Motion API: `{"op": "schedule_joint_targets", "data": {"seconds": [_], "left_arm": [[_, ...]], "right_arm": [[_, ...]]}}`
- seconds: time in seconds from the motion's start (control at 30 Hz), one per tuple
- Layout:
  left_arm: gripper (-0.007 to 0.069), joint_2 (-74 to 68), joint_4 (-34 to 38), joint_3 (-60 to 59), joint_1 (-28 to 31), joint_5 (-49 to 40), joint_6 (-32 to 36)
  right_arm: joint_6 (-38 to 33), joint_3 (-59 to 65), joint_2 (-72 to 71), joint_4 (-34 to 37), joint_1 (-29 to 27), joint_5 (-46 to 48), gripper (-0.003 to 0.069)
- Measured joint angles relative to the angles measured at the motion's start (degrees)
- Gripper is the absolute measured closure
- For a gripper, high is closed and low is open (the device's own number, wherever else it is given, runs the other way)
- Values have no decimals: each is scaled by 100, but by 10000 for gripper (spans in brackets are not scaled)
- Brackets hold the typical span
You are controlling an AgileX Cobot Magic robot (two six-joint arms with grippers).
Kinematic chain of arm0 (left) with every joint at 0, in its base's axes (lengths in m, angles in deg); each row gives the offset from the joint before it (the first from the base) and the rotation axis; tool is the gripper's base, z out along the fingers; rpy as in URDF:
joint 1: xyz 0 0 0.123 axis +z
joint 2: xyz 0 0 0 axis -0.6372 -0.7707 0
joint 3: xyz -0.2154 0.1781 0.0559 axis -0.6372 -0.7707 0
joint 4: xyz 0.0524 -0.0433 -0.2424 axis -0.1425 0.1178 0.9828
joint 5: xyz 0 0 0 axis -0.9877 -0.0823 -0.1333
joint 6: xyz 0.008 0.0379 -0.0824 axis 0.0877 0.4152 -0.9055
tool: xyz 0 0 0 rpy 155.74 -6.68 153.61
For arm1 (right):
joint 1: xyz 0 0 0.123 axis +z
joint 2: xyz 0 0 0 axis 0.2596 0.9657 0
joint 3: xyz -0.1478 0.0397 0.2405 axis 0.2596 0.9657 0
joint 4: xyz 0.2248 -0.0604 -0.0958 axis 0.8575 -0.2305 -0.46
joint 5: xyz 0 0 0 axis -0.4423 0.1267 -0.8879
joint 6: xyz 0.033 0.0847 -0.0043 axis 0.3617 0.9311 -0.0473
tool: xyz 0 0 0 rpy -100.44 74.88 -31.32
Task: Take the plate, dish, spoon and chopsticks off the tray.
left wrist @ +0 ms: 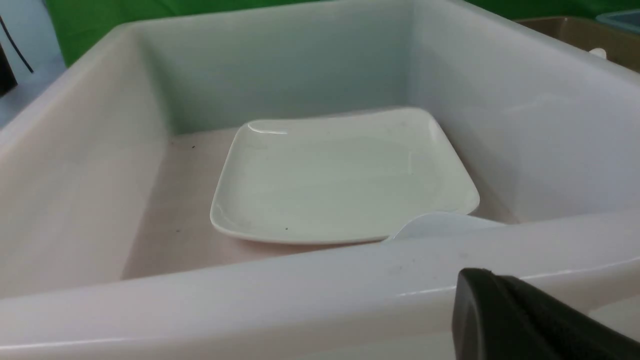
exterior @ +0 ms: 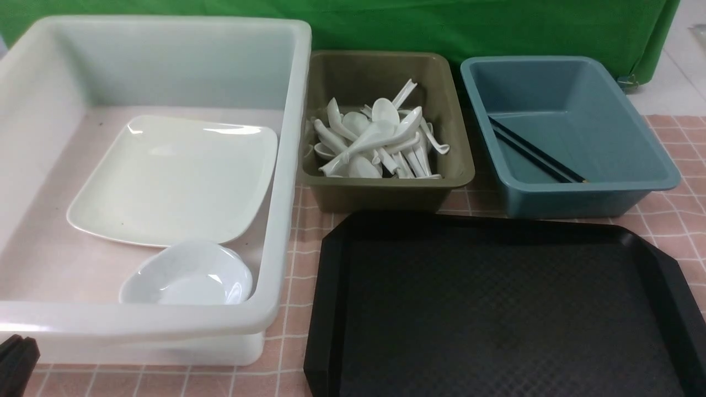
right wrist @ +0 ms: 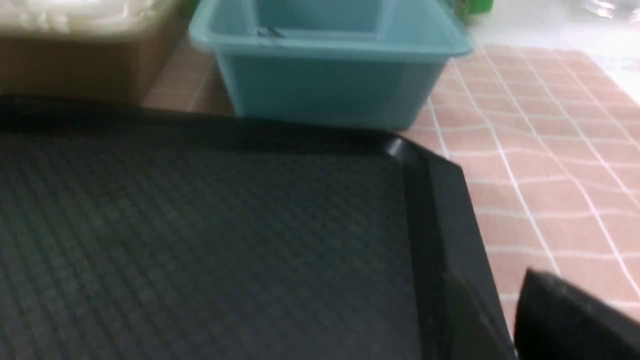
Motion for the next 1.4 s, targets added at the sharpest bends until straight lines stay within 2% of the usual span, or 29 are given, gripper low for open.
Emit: {"op": "schedule_joint_targets", "data": {"seconds": [1.4], "left_arm": [[619,0,0,0,25,4,7]], "right_arm": [[130,0,0,0,0,6,417]]}}
